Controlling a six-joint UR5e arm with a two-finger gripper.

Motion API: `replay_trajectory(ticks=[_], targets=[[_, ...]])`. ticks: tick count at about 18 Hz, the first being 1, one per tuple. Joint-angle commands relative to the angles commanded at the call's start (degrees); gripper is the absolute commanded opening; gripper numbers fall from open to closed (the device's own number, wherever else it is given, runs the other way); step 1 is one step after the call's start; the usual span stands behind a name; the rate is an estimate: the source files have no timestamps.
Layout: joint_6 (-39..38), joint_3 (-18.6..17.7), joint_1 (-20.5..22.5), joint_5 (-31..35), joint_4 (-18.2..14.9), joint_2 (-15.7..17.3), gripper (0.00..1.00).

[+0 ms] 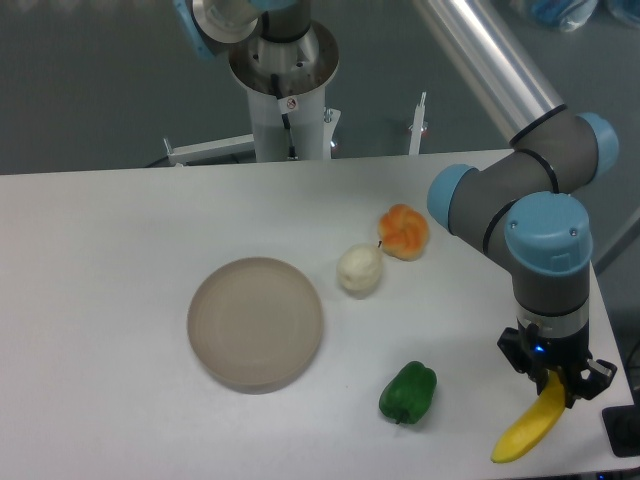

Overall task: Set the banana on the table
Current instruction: 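Carry the held yellow banana toward the green pepper and lower it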

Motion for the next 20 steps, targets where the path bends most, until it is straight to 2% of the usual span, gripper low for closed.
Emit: replay_trajectory(ticks=[5, 10, 13, 20], targets=[[0.35, -0.88, 0.0, -0.09, -0.35, 0.79, 0.23], [0.35, -4.04, 1.23, -3.77, -0.26, 2.9, 0.23], [0.87, -8.33, 3.51, -5.27, 0.0, 5.7, 0.23], [12.29, -18.26, 10.1, -10.36, -0.52, 11.59, 0.23]])
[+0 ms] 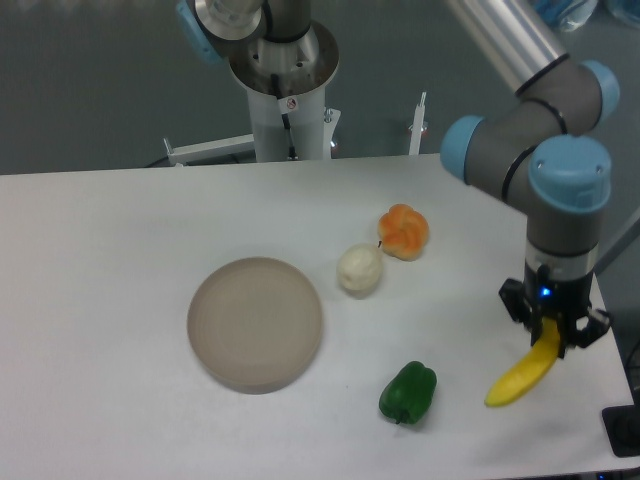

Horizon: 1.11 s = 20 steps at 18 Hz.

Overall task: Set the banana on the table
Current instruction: 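Carry the held yellow banana toward the green pepper and lower it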

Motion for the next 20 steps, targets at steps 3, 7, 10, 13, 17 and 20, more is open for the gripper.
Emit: replay_trajectory(ticks=[3, 7, 10, 13, 17, 20], targets=[[1.34, -3.53, 1.59, -0.18, 0.08, 0.54, 0.23], [1.34, -4.24, 2.3, -0.45, -0.09, -0.16, 0.23], [1.25, -7.31, 2.65, -0.62, 0.78, -0.6, 0.23], [0.46, -8.28, 3.09, -0.8, 0.96, -0.52, 0.23], [-2.7, -11.18, 3.18, -0.8, 0.96, -0.52, 0.23], [-6.12, -12.58, 3.18, -0.8, 2.71, -0.96, 0.23]])
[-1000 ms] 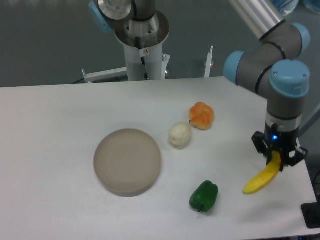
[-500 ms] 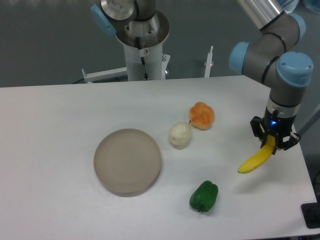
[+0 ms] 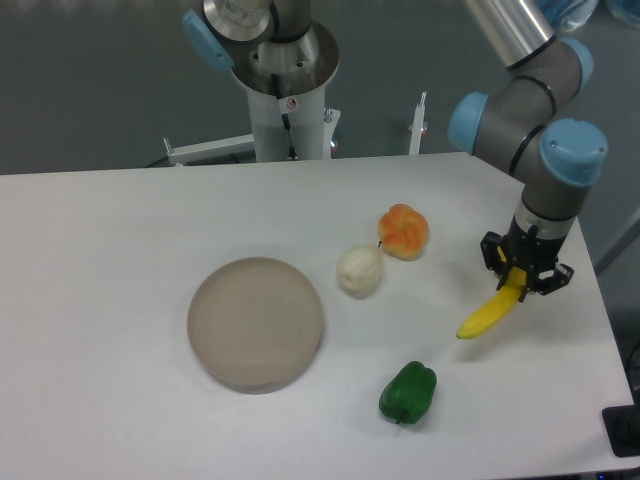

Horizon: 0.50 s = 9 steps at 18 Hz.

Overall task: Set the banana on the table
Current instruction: 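Carry the held yellow banana toward the green pepper and lower it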

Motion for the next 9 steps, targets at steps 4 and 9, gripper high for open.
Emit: replay_trajectory(ticks=[4, 9], targets=[[-3.53, -0.27, 0.0, 0.0, 0.27, -0.26, 0.23], [-4.15, -0.36, -0.26, 0.0, 0.36, -1.05, 0.23]])
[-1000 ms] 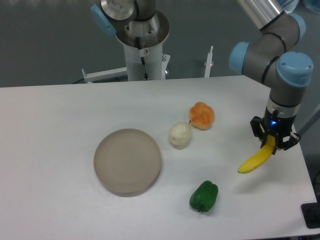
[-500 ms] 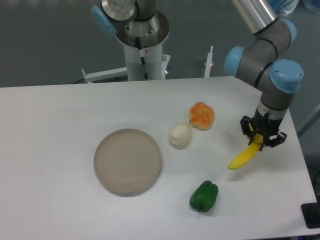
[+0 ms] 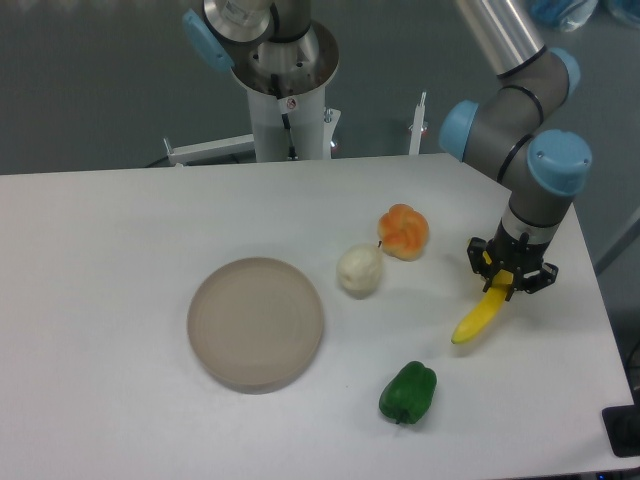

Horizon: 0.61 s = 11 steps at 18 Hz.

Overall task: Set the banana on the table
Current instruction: 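Lower the banana onto the table and open the gripper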

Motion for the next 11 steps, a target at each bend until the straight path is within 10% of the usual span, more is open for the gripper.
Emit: replay_trajectory(ticks=[11], targets=[[-1.23, -0.35, -0.26, 0.09, 0.0, -0.79, 0.24]])
